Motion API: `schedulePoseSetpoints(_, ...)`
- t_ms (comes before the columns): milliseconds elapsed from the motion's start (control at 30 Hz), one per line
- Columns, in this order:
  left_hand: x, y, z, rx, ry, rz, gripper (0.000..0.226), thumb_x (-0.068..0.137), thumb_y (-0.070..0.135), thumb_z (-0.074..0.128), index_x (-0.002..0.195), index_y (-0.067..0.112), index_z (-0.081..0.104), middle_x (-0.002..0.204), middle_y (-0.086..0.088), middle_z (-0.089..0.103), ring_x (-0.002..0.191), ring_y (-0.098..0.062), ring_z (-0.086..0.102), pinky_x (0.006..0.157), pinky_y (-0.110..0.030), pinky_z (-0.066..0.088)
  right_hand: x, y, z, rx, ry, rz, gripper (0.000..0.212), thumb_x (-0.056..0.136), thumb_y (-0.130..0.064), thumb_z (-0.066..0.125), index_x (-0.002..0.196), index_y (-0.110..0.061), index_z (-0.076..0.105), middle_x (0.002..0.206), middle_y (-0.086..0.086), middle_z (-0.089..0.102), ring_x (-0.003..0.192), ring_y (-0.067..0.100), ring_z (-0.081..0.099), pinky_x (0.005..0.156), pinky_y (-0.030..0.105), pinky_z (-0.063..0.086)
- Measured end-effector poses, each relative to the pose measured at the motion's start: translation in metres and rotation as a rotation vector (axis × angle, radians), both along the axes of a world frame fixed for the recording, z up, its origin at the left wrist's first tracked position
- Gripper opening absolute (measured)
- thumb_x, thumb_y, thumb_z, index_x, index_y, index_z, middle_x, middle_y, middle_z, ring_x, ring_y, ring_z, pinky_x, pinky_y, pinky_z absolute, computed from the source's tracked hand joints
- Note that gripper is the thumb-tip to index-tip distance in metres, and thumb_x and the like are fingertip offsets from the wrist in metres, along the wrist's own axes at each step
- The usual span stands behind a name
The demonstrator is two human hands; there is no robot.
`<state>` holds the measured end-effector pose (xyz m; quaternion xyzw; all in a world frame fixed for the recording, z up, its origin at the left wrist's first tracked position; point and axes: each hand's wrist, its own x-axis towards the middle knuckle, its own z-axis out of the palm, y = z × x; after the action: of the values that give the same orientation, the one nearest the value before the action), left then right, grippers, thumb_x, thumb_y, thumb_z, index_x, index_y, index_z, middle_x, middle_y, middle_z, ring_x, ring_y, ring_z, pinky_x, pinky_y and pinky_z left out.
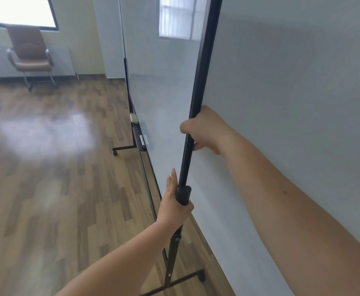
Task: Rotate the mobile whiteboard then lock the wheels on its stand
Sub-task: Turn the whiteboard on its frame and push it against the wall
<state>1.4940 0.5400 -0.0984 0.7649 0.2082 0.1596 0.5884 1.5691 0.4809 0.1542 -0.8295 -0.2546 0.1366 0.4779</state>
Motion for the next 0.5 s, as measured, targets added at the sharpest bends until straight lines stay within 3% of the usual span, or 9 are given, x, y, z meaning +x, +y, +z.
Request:
schedulePoseSetpoints(100,0.026,0.027,0.003,-0.012,-0.016,0.025,0.124,0.080,0.002,0.072,0.130,0.085,-0.006,0.167,0.016,0.014,0.148,-0.027,0.030,0.087,-0.028,0.058,0.030,0.031,-0.001,-0.023,-0.023,0.049,0.007,0.078,0.000,0.053,0.079,-0.007,0.055,0.068,0.007,0.051,0.059,0.026,0.055,0.061,0.041,0.065)
schedulePoseSetpoints(167,0.044,0.047,0.007,-0.016,-0.037,0.042,0.124,0.080,0.001,0.071,0.129,0.085,-0.006,0.167,0.014,0.016,0.149,-0.026,0.028,0.101,-0.041,0.052,0.053,0.054,-0.001,-0.040,-0.035,0.061,0.009,0.077,0.000,0.053,0.084,-0.005,0.056,0.071,0.010,0.051,0.060,0.028,0.055,0.067,0.051,0.064)
schedulePoseSetpoints(267,0.069,0.076,0.011,-0.019,-0.036,0.063,0.122,0.082,0.000,0.070,0.127,0.085,-0.005,0.167,0.013,0.018,0.150,-0.026,0.028,0.103,-0.036,0.049,0.079,0.084,0.002,-0.027,-0.021,0.080,0.010,0.078,0.001,0.053,0.076,-0.008,0.050,0.065,0.005,0.047,0.054,0.024,0.051,0.065,0.047,0.065)
schedulePoseSetpoints(333,0.087,0.100,0.010,-0.008,-0.015,0.070,0.123,0.082,0.001,0.071,0.127,0.085,-0.007,0.166,0.009,0.023,0.147,-0.028,0.033,0.105,-0.046,0.049,0.098,0.108,0.002,-0.027,-0.009,0.079,0.016,0.079,0.002,0.054,0.072,-0.011,0.048,0.063,0.004,0.045,0.052,0.022,0.050,0.063,0.041,0.065)
schedulePoseSetpoints(500,0.143,0.154,0.010,0.007,-0.032,0.074,0.125,0.080,0.003,0.072,0.128,0.086,-0.009,0.165,0.006,0.029,0.137,-0.030,0.047,0.093,-0.046,0.057,0.149,0.160,0.004,-0.016,-0.040,0.085,0.023,0.081,0.002,0.055,0.069,-0.016,0.047,0.064,0.003,0.046,0.054,0.021,0.050,0.058,0.033,0.061)
